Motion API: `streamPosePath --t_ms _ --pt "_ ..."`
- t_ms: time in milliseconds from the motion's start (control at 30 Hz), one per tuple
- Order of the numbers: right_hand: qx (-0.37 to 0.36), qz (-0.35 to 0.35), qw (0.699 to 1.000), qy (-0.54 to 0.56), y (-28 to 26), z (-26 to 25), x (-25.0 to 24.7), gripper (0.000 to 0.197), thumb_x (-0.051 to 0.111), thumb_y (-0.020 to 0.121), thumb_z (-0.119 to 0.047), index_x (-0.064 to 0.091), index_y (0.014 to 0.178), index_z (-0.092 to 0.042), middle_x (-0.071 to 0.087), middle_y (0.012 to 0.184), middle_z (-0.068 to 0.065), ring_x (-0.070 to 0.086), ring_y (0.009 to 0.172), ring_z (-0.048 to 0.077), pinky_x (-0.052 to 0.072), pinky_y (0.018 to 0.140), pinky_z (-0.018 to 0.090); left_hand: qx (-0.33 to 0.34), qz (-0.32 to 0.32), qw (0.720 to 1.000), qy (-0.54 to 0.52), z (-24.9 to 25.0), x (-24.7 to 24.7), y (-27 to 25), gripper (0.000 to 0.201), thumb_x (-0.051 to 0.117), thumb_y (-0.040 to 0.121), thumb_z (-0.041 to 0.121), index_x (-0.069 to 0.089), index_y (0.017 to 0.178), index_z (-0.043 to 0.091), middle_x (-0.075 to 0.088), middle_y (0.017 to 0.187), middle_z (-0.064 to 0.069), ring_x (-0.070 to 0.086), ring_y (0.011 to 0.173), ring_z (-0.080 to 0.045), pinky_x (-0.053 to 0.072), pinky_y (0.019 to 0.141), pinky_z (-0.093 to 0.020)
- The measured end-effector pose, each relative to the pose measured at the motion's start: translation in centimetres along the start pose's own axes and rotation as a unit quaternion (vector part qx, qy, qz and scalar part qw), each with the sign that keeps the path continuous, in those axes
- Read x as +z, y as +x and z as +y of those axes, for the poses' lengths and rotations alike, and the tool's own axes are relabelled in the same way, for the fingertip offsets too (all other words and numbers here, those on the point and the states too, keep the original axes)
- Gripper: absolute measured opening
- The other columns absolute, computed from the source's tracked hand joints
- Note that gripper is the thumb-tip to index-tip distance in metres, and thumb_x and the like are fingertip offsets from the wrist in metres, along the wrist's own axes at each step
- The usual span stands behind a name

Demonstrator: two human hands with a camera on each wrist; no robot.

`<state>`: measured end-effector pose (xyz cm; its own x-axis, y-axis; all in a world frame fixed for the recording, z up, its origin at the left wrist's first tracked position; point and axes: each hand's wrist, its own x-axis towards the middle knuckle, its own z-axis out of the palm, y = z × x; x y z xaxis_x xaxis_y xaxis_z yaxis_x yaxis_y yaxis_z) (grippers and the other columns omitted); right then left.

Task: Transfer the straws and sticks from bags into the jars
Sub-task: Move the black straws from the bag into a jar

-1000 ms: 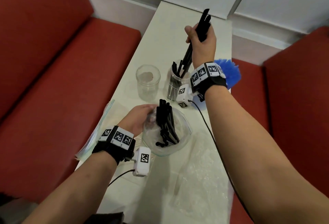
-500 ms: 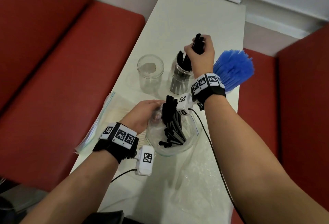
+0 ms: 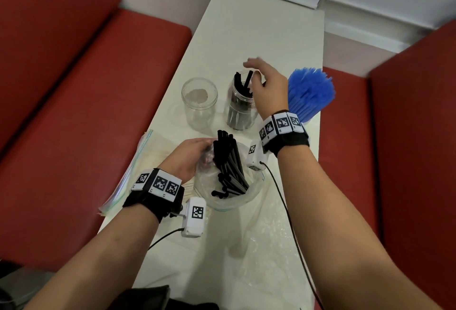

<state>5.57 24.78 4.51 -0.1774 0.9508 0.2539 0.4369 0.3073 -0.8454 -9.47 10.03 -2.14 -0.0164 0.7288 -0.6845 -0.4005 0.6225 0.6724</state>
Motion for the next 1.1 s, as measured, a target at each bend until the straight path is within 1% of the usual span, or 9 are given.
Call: streamPosePath --t_ms 67,167,267,367,467,567,733,900,1100 --pt "0.049 -0.012 0.996 0.071 -1.3 -0.6 -1.2 0.036 0.042 0.088 0.0 0.07 0.095 -0.02 0.074 0.095 -0.001 0.067 0.094 0.008 0.057 0.089 0.036 0.004 0.003 1.0 -0.003 -0.2 -0.2 -0.1 0.03 0.046 0.105 0.008 0.065 0.124 -0.004 0.056 0.112 -0.024 0.049 0.098 -0.034 0.049 0.085 -0.041" --pt "0.143 -0.171 0.968 0.117 -4.8 -0.1 -1.9 0.031 0.042 0.088 0.007 0.063 0.092 -0.016 0.07 0.082 0.007 0.071 0.079 0.02 0.061 0.079 0.039 0.004 0.018 1.0 -0.002 -0.4 -0.2 -0.5 0.026 0.046 0.104 0.008 0.065 0.117 -0.005 0.058 0.103 -0.02 0.058 0.083 -0.028 0.053 0.07 -0.032" --pt "0.21 -0.318 0.923 0.043 -9.2 0.7 -1.7 0.029 0.051 0.09 0.009 0.058 0.1 -0.017 0.068 0.093 0.009 0.068 0.089 0.025 0.058 0.089 0.042 -0.004 0.026 1.0 -0.015 -0.4 0.2 -1.1 0.022 0.045 0.104 0.01 0.062 0.117 0.003 0.055 0.1 -0.017 0.058 0.08 -0.026 0.051 0.073 -0.033" --pt "0.207 -0.38 0.897 -0.088 -12.8 1.6 -0.8 0.047 0.066 0.083 0.001 0.052 0.125 -0.013 0.064 0.114 0.011 0.063 0.104 0.026 0.052 0.098 0.04 -0.009 0.023 0.999 -0.024 -0.6 0.6 -1.5 0.026 0.045 0.104 0.011 0.06 0.123 0.0 0.055 0.107 -0.022 0.056 0.093 -0.031 0.048 0.085 -0.039" --pt "0.184 -0.355 0.908 -0.129 -15.6 1.9 0.4 0.065 0.071 0.082 -0.005 0.043 0.14 -0.011 0.059 0.129 0.012 0.058 0.117 0.028 0.043 0.092 0.028 -0.018 0.044 0.998 -0.029 -0.9 0.9 -1.8 0.021 0.048 0.101 0.008 0.066 0.097 -0.003 0.063 0.085 -0.016 0.065 0.072 -0.024 0.057 0.066 -0.027" --pt "0.166 -0.273 0.942 -0.108 -17.3 2.0 1.2 0.06 0.069 0.082 -0.003 0.05 0.138 -0.013 0.064 0.128 0.009 0.06 0.116 0.027 0.035 0.081 0.018 -0.024 0.052 0.998 -0.023 -1.1 1.3 -2.4 0.022 0.048 0.1 0.006 0.06 0.081 0.007 0.053 0.074 -0.008 0.052 0.06 -0.018 0.051 0.046 -0.02" --pt "0.153 -0.265 0.95 -0.068 -17.9 1.9 0.9 0.05 0.065 0.082 0.002 0.058 0.13 -0.009 0.066 0.122 0.01 0.06 0.114 0.027 0.043 0.091 0.026 -0.022 0.046 0.999 -0.004 -1.4 0.8 -3.0 0.028 0.048 0.101 0.009 0.064 0.079 0.006 0.062 0.063 -0.005 0.058 0.056 -0.016 0.053 0.055 -0.026" --pt "0.179 -0.247 0.951 -0.056 -17.6 1.8 0.5 0.042 0.059 0.098 -0.014 0.042 0.136 -0.006 0.063 0.128 0.015 0.06 0.117 0.03 0.047 0.099 0.04 -0.009 0.022 1.0 -0.01 -1.4 0.4 -3.3 0.029 0.048 0.103 0.014 0.064 0.12 -0.003 0.063 0.109 -0.021 0.06 0.097 -0.032 0.047 0.1 -0.047" --pt "0.168 -0.225 0.96 -0.02 -18.3 1.4 0.8 0.04 0.056 0.098 -0.01 0.042 0.135 -0.006 0.064 0.123 0.015 0.061 0.113 0.031 0.048 0.1 0.046 -0.008 0.013 1.0 -0.009 -1.3 0.4 -3.8 0.025 0.045 0.106 0.014 0.061 0.117 -0.001 0.05 0.106 -0.022 0.051 0.079 -0.027 0.043 0.081 -0.038"
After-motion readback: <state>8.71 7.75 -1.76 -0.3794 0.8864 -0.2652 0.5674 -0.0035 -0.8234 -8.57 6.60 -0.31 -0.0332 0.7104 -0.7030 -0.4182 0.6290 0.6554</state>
